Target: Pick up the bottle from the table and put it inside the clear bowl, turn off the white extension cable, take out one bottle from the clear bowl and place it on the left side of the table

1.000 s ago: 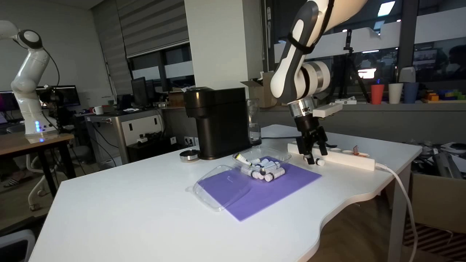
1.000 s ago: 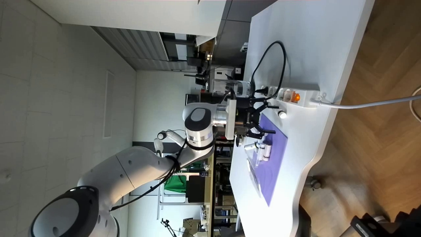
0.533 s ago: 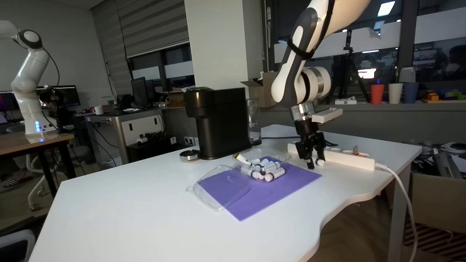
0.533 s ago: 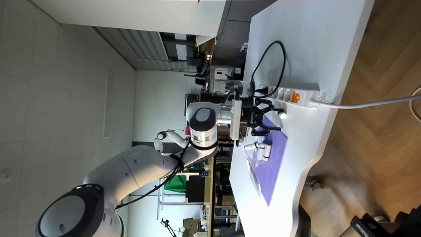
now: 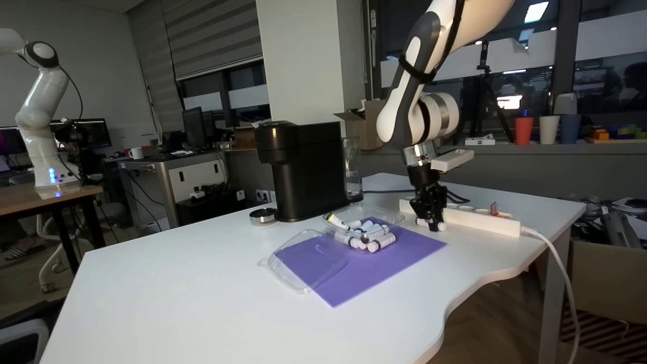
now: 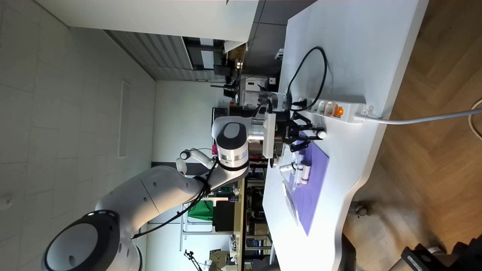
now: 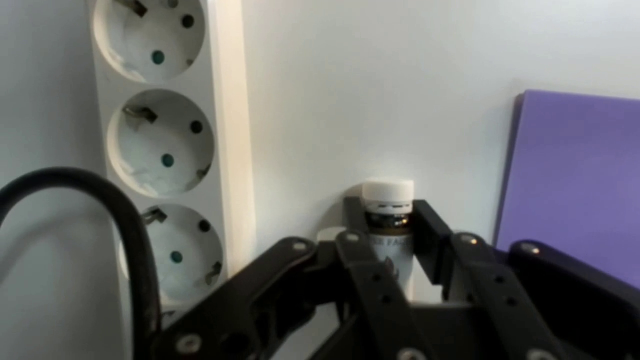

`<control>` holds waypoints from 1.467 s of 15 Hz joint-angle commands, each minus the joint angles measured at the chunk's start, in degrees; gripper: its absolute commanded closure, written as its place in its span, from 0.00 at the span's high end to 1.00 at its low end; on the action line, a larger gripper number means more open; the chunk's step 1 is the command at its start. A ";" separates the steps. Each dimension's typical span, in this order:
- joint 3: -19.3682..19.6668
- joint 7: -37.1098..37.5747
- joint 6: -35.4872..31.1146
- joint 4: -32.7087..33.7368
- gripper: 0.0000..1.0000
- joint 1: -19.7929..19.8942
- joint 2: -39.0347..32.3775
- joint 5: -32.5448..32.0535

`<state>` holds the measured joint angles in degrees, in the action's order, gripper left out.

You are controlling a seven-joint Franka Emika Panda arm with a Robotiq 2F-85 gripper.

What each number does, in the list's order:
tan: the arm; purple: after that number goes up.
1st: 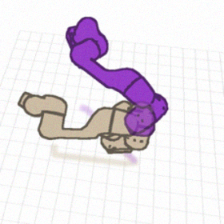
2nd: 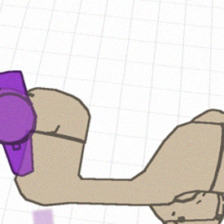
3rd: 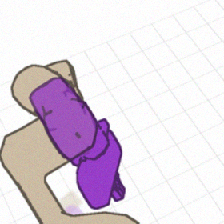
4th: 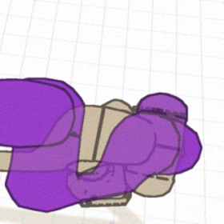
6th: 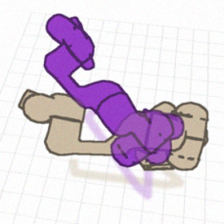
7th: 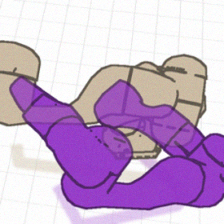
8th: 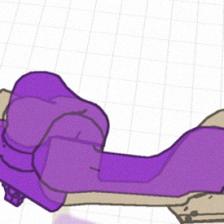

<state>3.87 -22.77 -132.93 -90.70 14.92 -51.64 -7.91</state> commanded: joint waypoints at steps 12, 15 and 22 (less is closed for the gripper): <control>-6.18 -3.99 -1.69 -7.49 0.07 -2.89 16.40 1.63; -7.58 -3.68 1.31 -9.59 0.07 -3.54 19.17 3.97; -7.97 -5.63 -1.82 -14.34 0.07 -3.76 18.97 7.41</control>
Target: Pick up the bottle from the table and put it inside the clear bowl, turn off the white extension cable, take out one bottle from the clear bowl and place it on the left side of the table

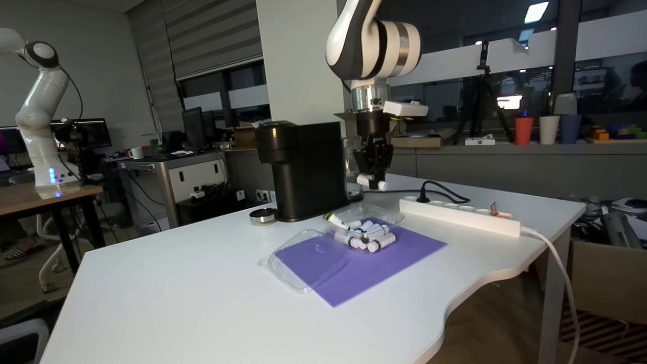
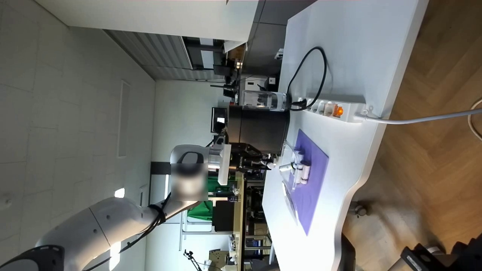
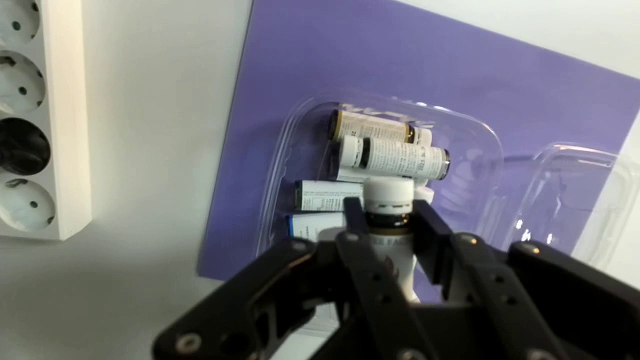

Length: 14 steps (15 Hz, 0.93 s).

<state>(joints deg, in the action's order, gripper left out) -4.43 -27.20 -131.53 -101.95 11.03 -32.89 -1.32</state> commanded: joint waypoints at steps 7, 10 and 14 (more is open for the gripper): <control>0.75 -1.77 -9.62 -2.70 0.22 0.42 -6.44 -0.44; 0.51 -1.80 -12.56 -2.80 0.61 0.70 -6.96 -0.56; 1.21 -0.82 -14.35 -3.86 0.89 0.76 -4.04 -0.99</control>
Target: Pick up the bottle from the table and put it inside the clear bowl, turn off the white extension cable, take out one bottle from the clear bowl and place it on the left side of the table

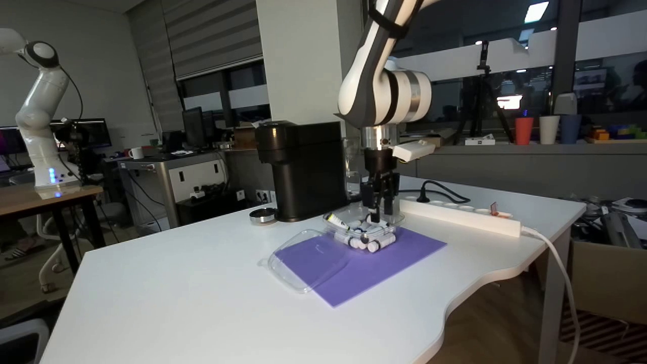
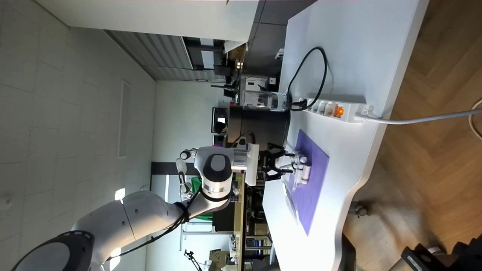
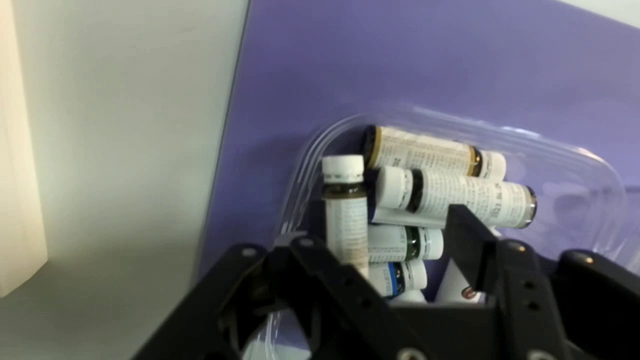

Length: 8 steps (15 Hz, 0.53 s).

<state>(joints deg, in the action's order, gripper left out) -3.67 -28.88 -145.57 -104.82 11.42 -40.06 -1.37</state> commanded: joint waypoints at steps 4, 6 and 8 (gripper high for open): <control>3.60 3.15 9.97 -0.99 1.00 0.25 9.48 -1.74; 7.87 5.89 14.97 -0.78 1.00 -0.48 12.34 -5.27; 11.33 6.53 21.24 0.40 1.00 0.73 14.09 -8.64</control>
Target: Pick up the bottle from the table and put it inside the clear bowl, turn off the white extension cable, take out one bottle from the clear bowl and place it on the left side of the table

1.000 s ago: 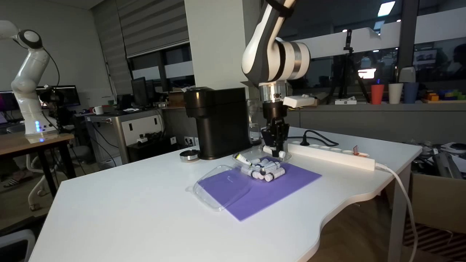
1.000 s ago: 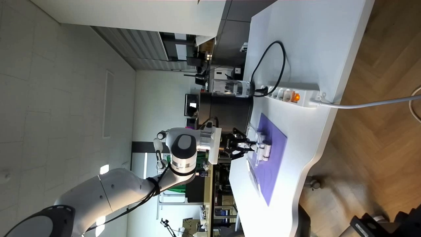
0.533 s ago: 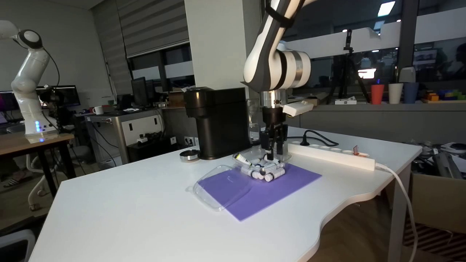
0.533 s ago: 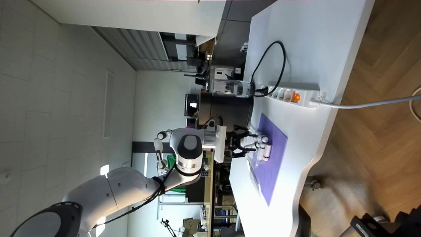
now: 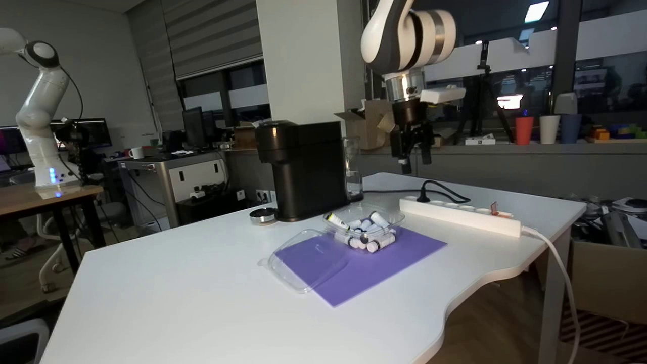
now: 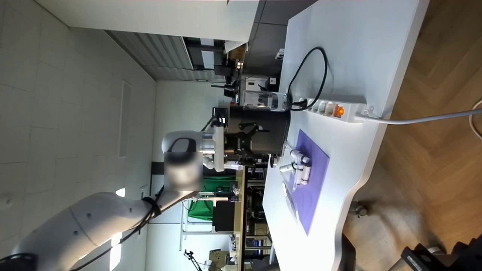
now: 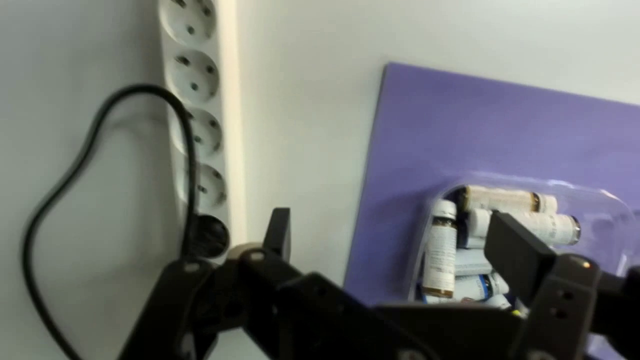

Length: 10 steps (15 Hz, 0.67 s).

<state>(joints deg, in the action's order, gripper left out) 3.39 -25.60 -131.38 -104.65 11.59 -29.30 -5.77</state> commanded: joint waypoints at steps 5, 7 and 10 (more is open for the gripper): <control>9.44 -0.27 15.39 6.99 0.51 7.28 -0.38 -6.11; 9.94 -1.15 17.29 10.23 0.39 9.40 -3.42 -6.11; 8.91 -3.62 24.11 15.94 0.17 11.41 -7.55 -5.52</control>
<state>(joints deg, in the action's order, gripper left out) 13.23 -27.89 -114.78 -96.45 22.12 -31.98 -11.27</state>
